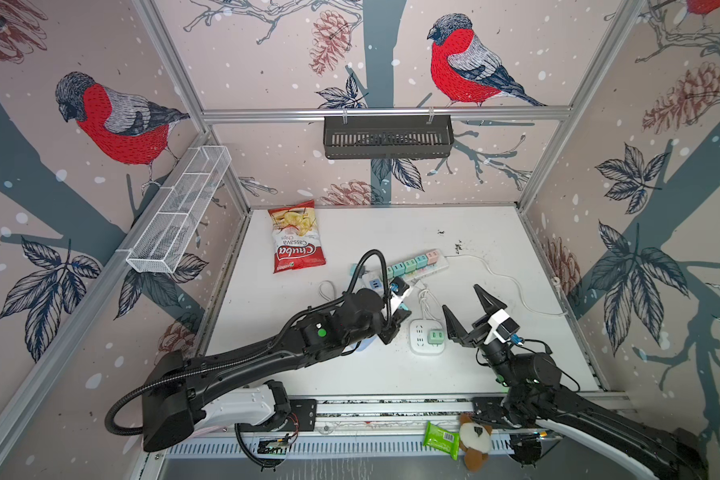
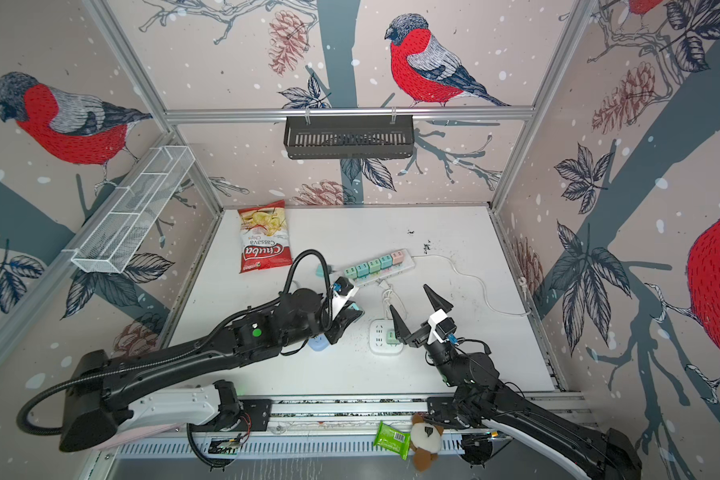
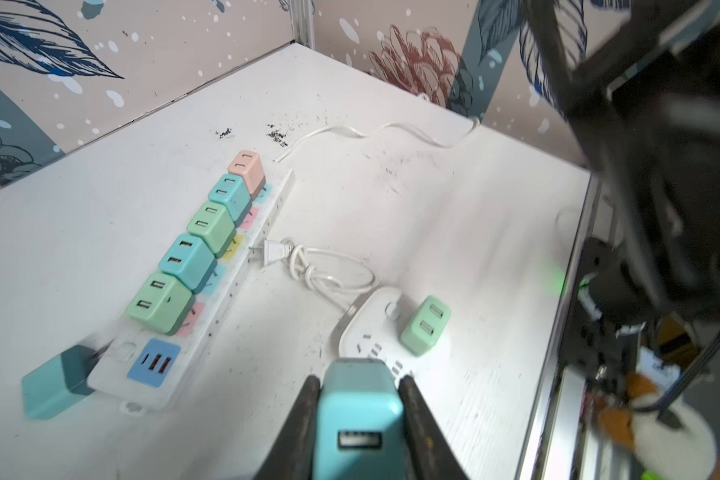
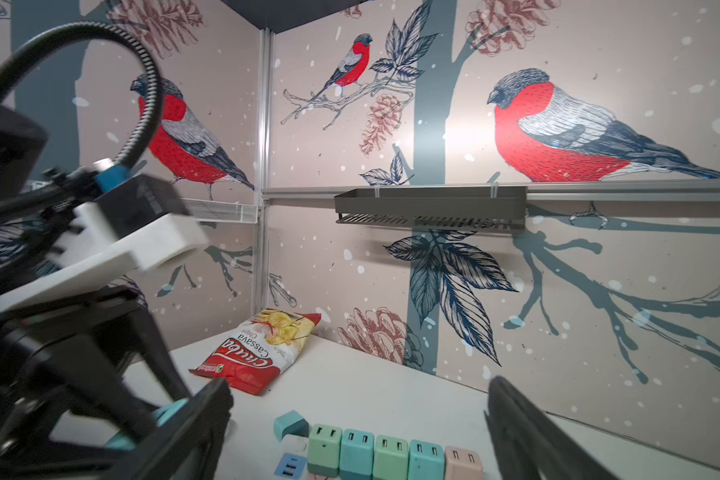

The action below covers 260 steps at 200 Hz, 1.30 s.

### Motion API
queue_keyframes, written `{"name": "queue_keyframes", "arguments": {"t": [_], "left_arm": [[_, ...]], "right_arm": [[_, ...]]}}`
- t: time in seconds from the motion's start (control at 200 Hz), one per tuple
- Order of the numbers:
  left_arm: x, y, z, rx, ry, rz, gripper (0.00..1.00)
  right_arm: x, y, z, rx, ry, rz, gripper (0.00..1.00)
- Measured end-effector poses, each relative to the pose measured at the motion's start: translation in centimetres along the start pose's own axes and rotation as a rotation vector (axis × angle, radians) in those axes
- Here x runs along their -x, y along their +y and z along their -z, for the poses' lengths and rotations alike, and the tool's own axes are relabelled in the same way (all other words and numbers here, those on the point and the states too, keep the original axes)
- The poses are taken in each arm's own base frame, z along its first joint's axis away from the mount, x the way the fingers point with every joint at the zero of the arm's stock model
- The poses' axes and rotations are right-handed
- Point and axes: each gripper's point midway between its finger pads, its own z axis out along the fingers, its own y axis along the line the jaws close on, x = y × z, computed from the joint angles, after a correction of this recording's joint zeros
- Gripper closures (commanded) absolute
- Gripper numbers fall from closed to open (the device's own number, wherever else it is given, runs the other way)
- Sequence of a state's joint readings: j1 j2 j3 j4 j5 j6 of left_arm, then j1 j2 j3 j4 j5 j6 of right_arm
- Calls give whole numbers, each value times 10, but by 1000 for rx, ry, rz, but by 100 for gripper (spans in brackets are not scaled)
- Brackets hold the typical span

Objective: Insert the plug
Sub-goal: 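Open the right gripper and draw back while left carries the adapter toward the white socket, then lower the teal adapter toward the white square socket with the left gripper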

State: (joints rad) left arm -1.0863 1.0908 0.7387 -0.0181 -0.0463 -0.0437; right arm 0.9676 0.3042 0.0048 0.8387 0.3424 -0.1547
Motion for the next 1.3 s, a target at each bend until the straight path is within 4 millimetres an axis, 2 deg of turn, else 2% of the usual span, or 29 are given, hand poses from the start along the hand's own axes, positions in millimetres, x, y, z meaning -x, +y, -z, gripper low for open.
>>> {"name": "queue_keyframes", "arguments": {"t": [0.115, 0.205, 0.41, 0.51, 0.836, 1.041, 1.301], "left_arm": [[-21, -15, 13, -85, -40, -162, 100], [-30, -24, 16, -126, -61, -253, 100], [-36, -30, 4, -164, -32, -339, 100], [-36, -31, -5, -168, -5, -347, 100], [-56, -35, -35, -203, 123, -339, 100], [-70, -36, -49, -214, 188, -331, 100], [-81, -37, -57, -231, 243, -355, 100]], "right_arm": [[1, -29, 0, -123, -9, -30, 0], [-7, -54, 0, -223, 13, -52, 0], [-56, -115, 10, -464, 168, -105, 0], [-82, -136, 16, -549, 263, -149, 0], [-112, -153, 3, -638, 406, -245, 1], [-115, -155, 1, -652, 418, -263, 0], [-115, -158, 2, -668, 411, -278, 0]]}}
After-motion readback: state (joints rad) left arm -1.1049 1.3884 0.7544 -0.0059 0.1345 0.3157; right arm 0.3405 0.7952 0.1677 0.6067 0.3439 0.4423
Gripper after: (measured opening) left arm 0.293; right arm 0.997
